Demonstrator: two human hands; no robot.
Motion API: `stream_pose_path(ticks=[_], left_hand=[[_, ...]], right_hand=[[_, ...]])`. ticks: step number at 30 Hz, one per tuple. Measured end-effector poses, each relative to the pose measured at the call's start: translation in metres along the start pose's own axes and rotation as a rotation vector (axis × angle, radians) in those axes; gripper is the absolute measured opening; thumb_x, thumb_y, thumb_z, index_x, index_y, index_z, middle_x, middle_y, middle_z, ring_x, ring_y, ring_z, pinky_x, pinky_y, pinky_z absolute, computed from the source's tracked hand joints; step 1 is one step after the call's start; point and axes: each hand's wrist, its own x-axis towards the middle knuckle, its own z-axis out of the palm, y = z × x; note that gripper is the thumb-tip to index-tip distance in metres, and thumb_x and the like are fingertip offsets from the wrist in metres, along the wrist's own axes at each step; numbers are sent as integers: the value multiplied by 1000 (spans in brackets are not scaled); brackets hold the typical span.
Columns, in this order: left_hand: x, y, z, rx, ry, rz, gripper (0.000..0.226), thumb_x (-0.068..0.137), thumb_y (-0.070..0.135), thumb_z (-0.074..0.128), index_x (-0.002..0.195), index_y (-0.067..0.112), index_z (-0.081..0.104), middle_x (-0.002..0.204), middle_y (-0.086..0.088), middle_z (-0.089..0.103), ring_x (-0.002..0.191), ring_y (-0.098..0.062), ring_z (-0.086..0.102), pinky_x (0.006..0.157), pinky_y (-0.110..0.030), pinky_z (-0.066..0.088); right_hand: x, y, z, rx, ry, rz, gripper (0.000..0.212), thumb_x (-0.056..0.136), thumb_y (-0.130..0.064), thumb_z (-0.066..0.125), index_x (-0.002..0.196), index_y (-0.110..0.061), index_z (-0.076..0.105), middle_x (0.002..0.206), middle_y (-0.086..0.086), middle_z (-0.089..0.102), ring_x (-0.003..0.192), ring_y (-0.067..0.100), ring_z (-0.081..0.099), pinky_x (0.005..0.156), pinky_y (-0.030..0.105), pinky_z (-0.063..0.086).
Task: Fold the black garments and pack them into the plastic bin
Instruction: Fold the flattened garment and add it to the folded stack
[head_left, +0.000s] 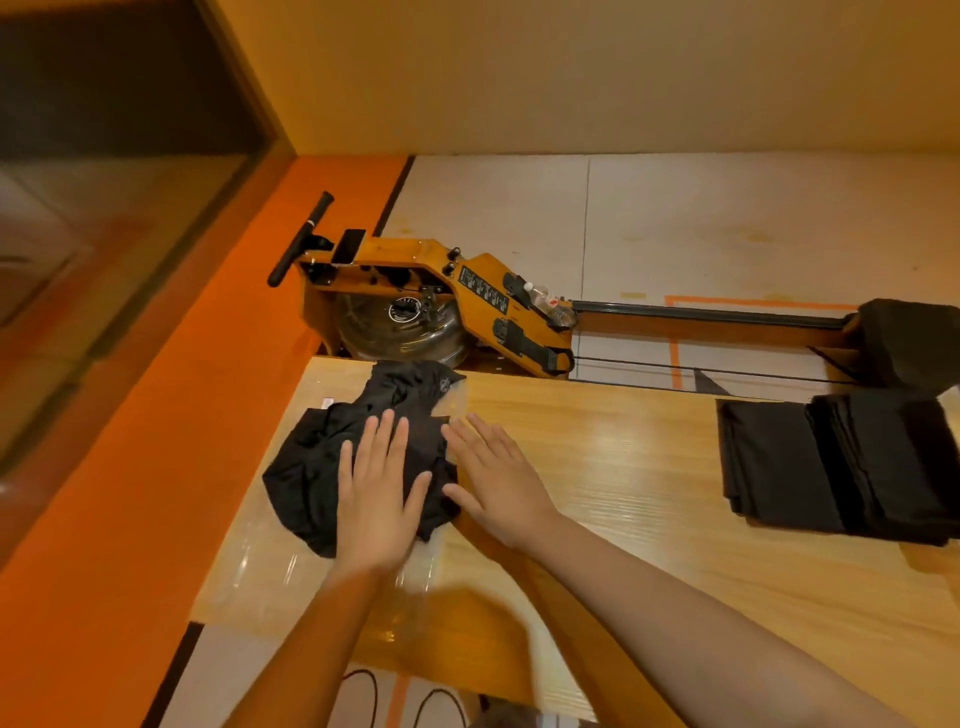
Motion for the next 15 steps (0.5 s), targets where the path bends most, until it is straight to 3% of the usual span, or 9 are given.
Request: stream_pose_path(ticks=[2, 4, 7, 9, 12, 15], left_hand=[[-6, -25, -3, -55, -53, -33, 65, 99, 45, 42, 154, 21, 17, 161, 0, 13, 148, -13, 3, 121, -37, 1], [-11, -44, -2, -115, -100, -61, 66, 98, 45, 46, 153, 25, 16, 158, 2, 24, 147, -12, 13, 121, -37, 6], [-12, -62, -2, -201, -162, -91, 69, 94, 46, 52, 152, 33, 16, 152, 4, 35, 142, -13, 25, 120, -43, 13], [-7, -66, -6, -184, -182, -67, 74, 90, 53, 56, 151, 36, 20, 150, 5, 34, 141, -14, 26, 119, -47, 9], [2, -64, -14, -223, -89, 10, 57, 87, 49, 63, 138, 29, 48, 147, 5, 36, 140, -15, 28, 118, -48, 3], [14, -54, -39, -396, 44, 86, 26, 93, 25, 60, 119, 22, 63, 128, 8, 56, 124, -10, 49, 116, -43, 25]], right_hand=[[18, -20, 9, 63, -49, 48, 68, 98, -45, 43, 154, -19, 14, 160, 0, 16, 148, 16, 4, 119, 34, 2], [33, -34, 19, 57, -128, 103, 62, 97, -41, 48, 150, -17, 27, 151, 6, 36, 142, 22, 26, 115, 36, 21], [45, -50, 25, -65, -83, 92, 34, 98, -30, 49, 124, -9, 52, 118, 12, 58, 112, 30, 53, 90, 37, 41], [47, -58, 21, -18, 12, 99, 24, 99, -28, 47, 112, -9, 55, 108, 11, 60, 102, 28, 54, 81, 37, 43], [46, -69, 3, 215, 115, 131, 23, 99, -32, 45, 106, -12, 54, 99, 6, 60, 93, 22, 54, 77, 38, 47], [47, -82, -30, 443, 173, 163, 23, 98, -38, 47, 101, -16, 55, 88, 1, 63, 79, 16, 59, 70, 43, 50]])
